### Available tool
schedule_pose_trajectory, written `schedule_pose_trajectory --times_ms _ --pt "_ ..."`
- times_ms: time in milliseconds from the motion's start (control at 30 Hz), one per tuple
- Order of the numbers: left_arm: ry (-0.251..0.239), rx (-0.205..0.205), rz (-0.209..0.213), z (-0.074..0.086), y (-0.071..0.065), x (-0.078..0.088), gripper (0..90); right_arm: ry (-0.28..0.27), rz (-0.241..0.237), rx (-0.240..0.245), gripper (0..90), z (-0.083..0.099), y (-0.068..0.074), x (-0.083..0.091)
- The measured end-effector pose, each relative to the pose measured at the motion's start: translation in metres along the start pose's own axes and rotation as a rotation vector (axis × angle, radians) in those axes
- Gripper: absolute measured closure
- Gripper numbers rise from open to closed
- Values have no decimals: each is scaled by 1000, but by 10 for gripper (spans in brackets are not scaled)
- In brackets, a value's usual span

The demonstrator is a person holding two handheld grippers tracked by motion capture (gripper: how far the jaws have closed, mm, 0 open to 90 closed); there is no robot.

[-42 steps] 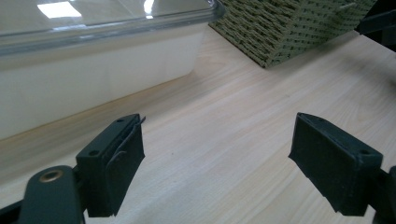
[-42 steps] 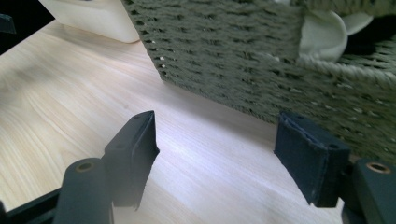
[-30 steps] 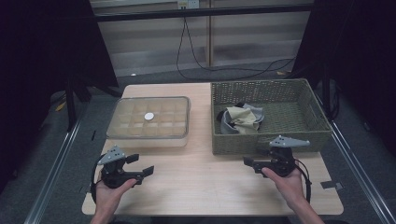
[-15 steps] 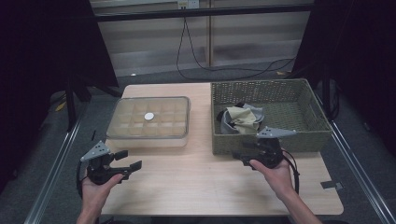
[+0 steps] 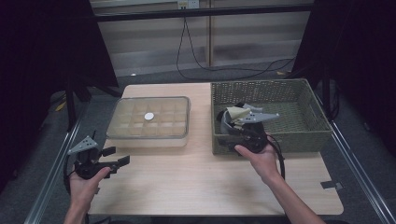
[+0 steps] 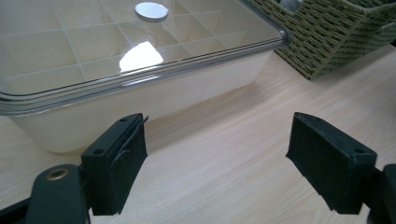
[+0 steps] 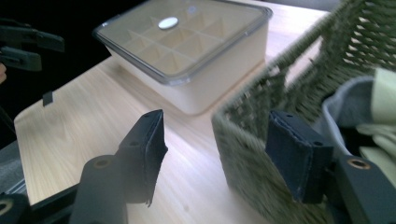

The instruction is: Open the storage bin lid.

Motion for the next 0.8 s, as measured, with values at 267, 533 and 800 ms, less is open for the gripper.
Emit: schedule_pose_trajectory --times_ms 267,533,800 --pt "-2 7 -37 -10 18 3 172 15 -32 17 360 -21 9 -31" --pt "13 16 -71 -17 38 -1 162 63 -24 43 350 -32 8 -62" --pt "55 33 -101 -22 60 -9 123 89 -32 30 329 -44 9 -88"
Point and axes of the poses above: each handheld gripper's, and its own axes: x roughly backward along the jaws, z roughly out of its underside, y roughly to its left, the point moved 6 cm from there along -x, roughly forward along the jaws, and after that the axes turned 9 degrees about -y, right-handed, at the moved point
